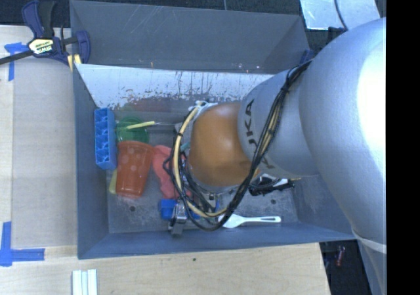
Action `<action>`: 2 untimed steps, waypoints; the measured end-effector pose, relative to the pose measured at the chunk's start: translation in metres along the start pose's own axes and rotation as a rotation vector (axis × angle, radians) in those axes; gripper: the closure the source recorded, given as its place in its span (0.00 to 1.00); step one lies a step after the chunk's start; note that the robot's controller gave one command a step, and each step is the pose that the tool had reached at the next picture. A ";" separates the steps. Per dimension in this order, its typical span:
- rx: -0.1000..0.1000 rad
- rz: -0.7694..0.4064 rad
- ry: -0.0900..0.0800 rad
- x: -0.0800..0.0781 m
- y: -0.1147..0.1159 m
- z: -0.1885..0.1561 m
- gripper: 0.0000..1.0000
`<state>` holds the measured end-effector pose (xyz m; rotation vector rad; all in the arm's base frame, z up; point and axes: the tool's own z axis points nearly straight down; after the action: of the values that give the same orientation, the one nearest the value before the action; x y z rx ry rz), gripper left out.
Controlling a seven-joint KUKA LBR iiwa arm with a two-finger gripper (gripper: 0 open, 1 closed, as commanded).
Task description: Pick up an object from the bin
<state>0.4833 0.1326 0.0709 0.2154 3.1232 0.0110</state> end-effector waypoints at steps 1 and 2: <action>-0.002 0.008 -0.011 -0.015 -0.006 0.003 1.00; -0.002 0.008 -0.011 -0.015 -0.006 0.003 1.00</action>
Offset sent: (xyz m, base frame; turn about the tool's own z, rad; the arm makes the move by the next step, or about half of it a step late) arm 0.0000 0.0000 0.0000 0.0000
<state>0.4969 0.1247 0.0685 0.2268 3.1110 0.0133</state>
